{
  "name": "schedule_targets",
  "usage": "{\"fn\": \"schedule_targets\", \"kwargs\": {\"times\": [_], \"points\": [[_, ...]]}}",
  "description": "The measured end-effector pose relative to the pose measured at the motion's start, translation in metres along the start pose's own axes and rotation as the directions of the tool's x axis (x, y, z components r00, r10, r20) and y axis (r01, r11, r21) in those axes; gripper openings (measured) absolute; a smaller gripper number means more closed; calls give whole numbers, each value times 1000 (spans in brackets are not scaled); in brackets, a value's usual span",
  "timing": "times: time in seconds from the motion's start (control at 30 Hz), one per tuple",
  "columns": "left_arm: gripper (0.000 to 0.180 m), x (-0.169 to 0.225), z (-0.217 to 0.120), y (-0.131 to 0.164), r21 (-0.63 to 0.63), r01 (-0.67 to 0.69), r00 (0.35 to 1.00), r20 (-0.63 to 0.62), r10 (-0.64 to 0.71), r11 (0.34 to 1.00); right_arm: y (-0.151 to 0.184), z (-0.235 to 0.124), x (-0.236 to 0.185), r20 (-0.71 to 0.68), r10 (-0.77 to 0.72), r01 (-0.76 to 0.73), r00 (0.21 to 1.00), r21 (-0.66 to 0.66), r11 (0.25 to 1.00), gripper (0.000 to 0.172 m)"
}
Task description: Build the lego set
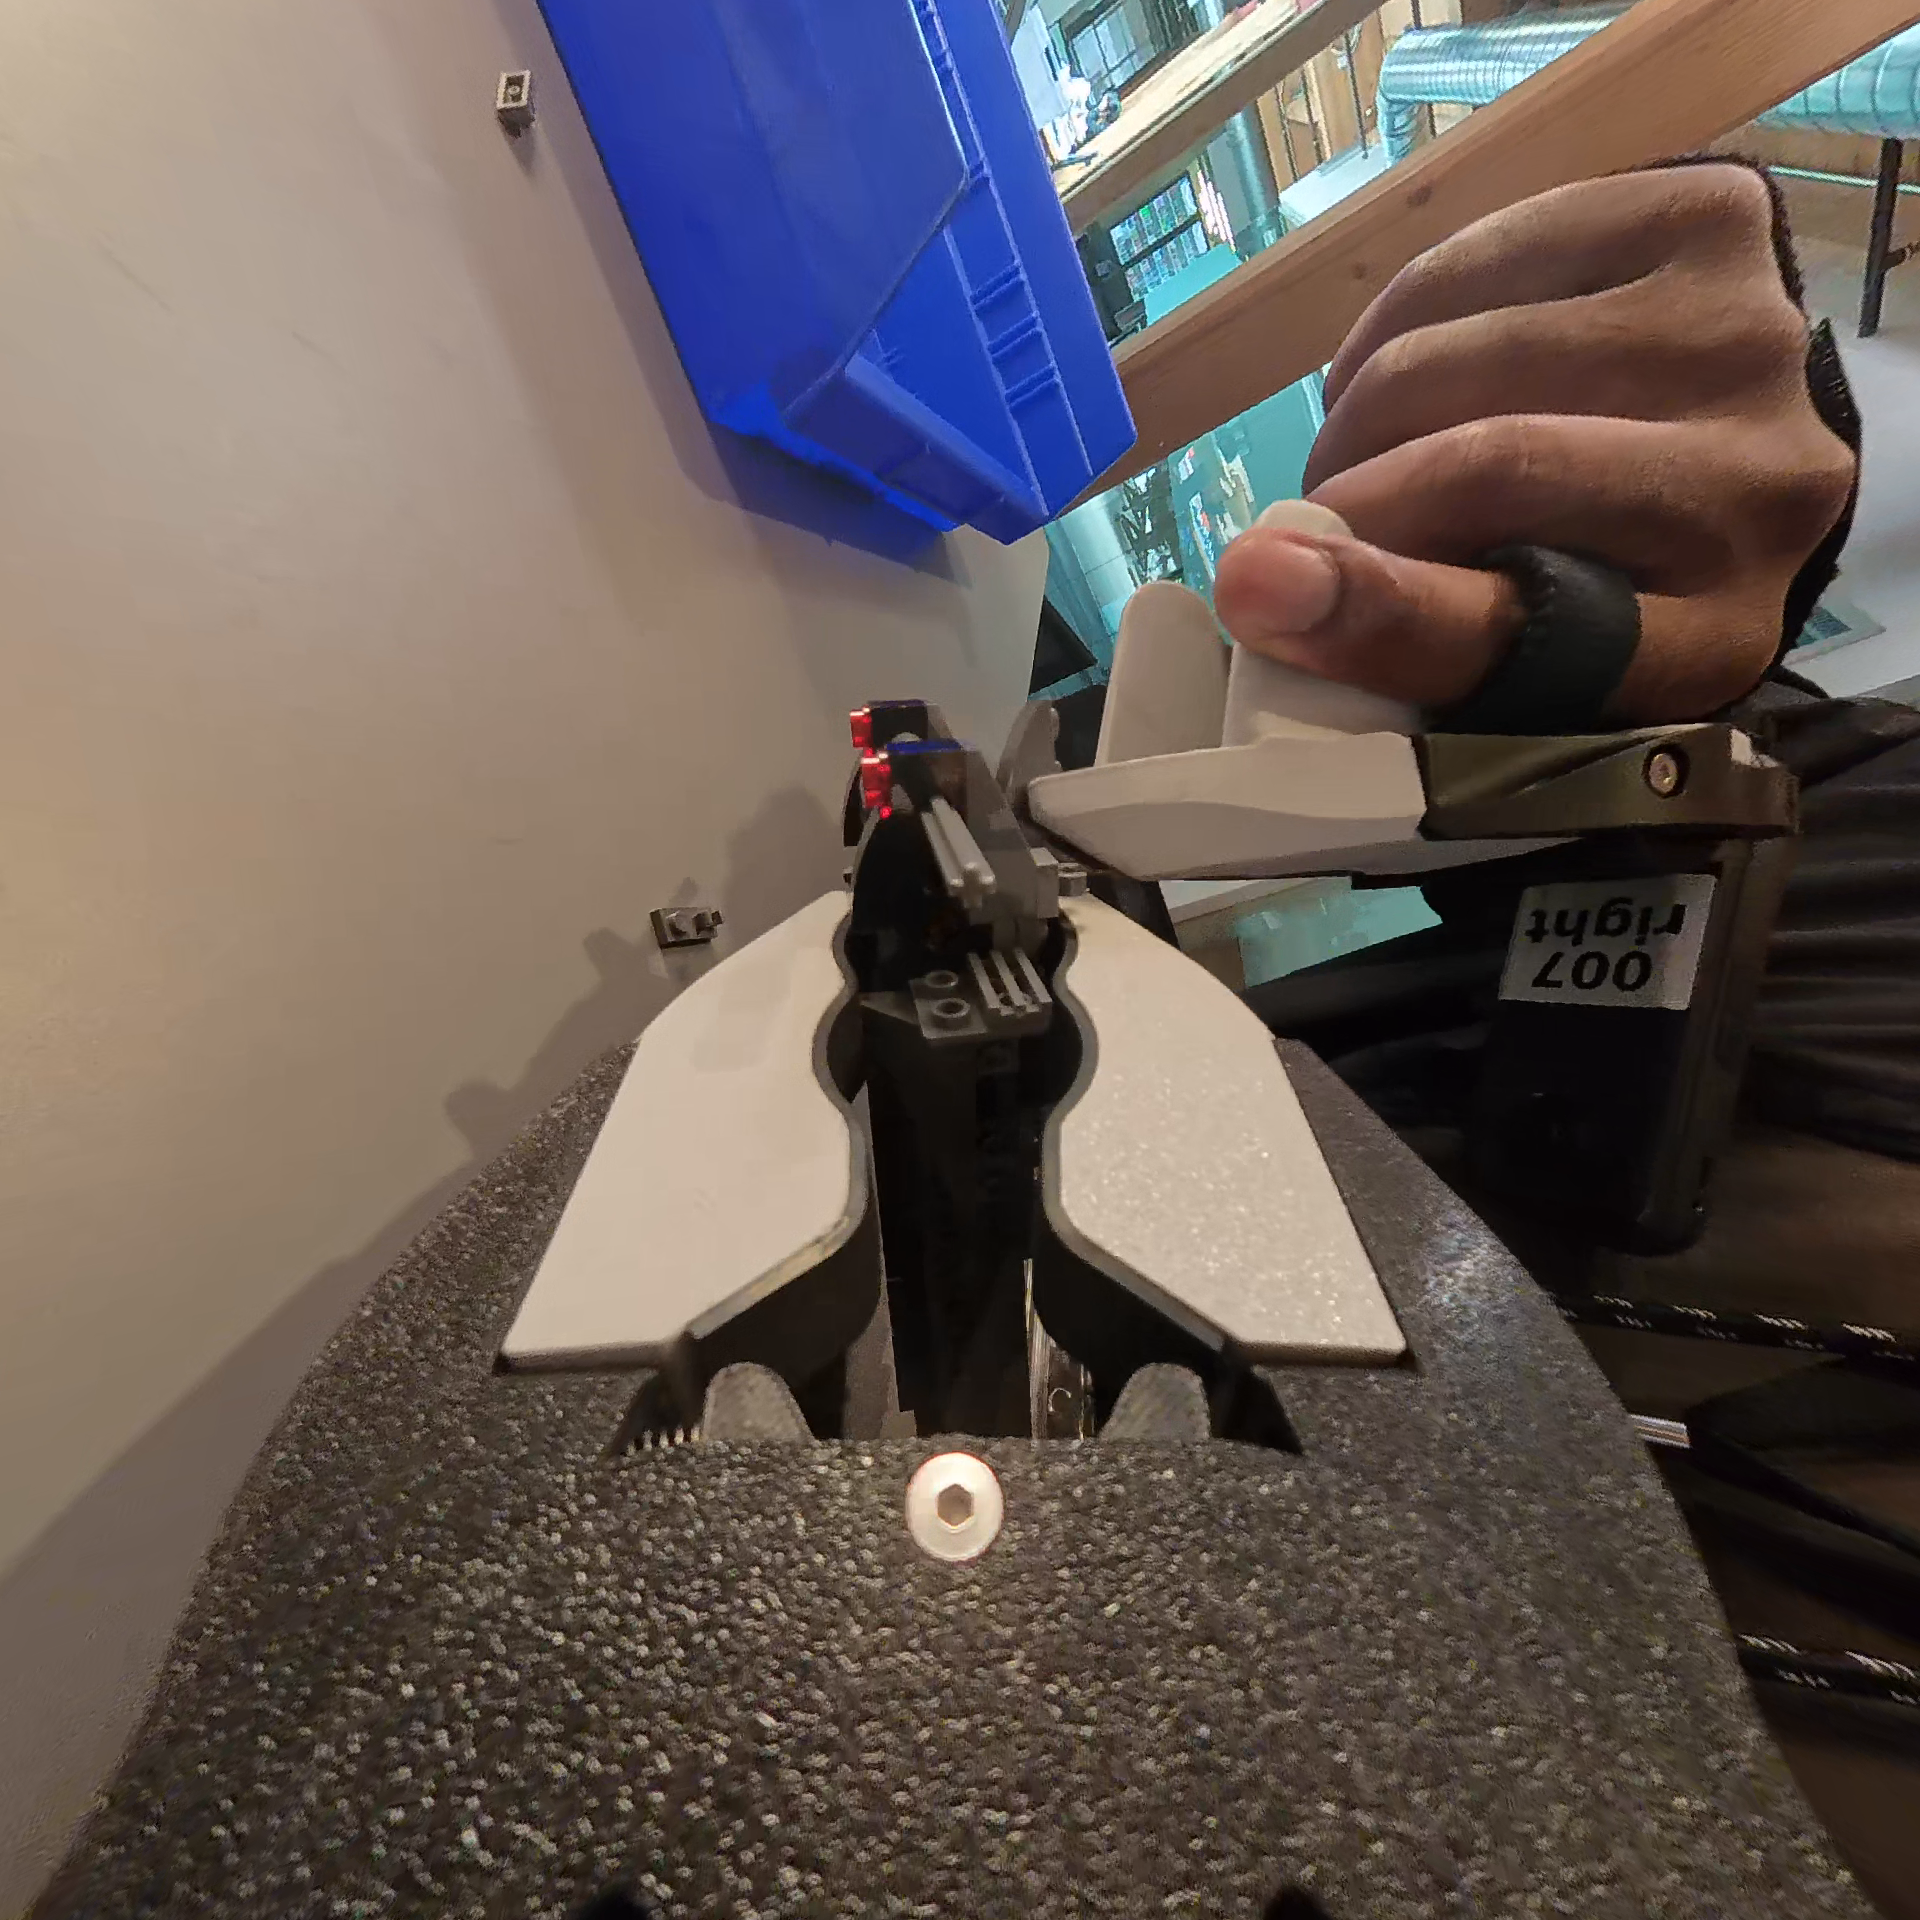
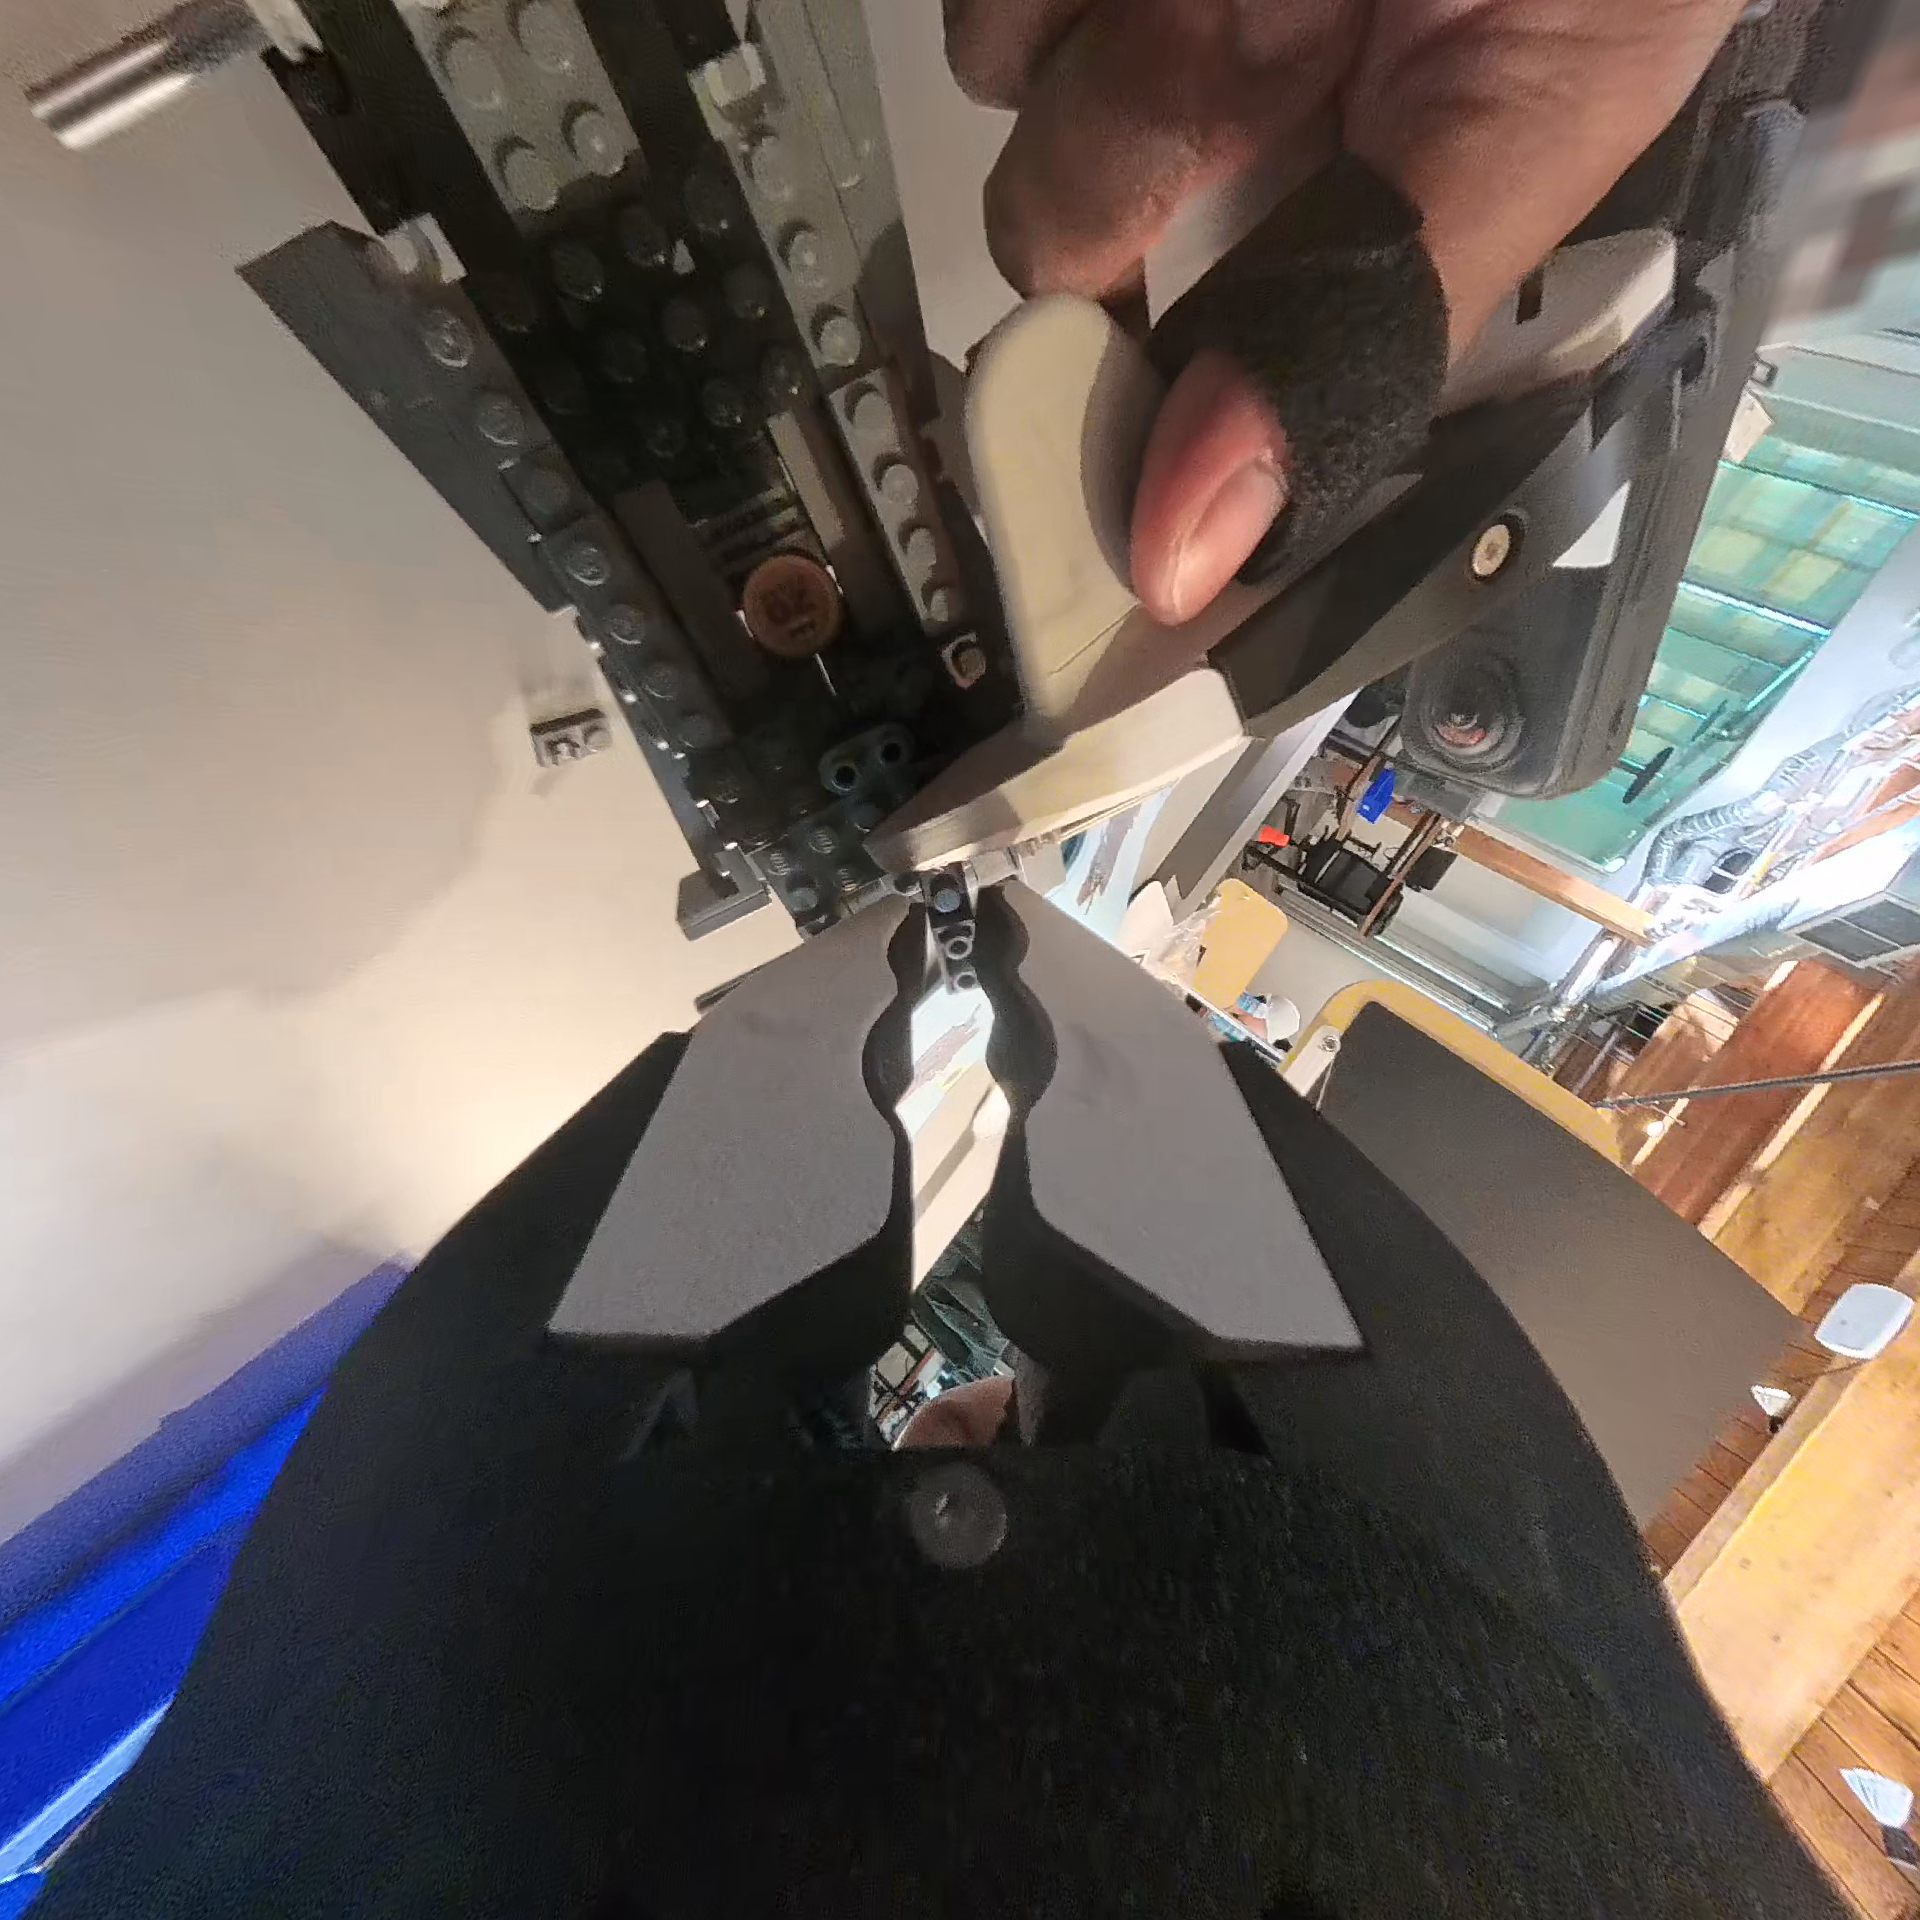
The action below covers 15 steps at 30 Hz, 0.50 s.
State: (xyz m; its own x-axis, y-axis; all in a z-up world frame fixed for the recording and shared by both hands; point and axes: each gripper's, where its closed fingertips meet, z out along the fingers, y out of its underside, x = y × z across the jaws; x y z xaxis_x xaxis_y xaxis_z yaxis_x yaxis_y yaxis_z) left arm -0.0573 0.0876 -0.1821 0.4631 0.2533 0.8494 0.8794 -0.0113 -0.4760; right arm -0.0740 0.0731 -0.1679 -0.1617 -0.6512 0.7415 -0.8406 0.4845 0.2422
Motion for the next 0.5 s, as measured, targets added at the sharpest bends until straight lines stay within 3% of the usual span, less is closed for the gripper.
{"fn": "schedule_targets", "kwargs": {"times": [0.5], "points": [[31, 14, -8, -20, 140, -82, 995, -49, 90, 987, 9, -12, 31, -196, 39, -38, 980, 8, 999, 13]]}}
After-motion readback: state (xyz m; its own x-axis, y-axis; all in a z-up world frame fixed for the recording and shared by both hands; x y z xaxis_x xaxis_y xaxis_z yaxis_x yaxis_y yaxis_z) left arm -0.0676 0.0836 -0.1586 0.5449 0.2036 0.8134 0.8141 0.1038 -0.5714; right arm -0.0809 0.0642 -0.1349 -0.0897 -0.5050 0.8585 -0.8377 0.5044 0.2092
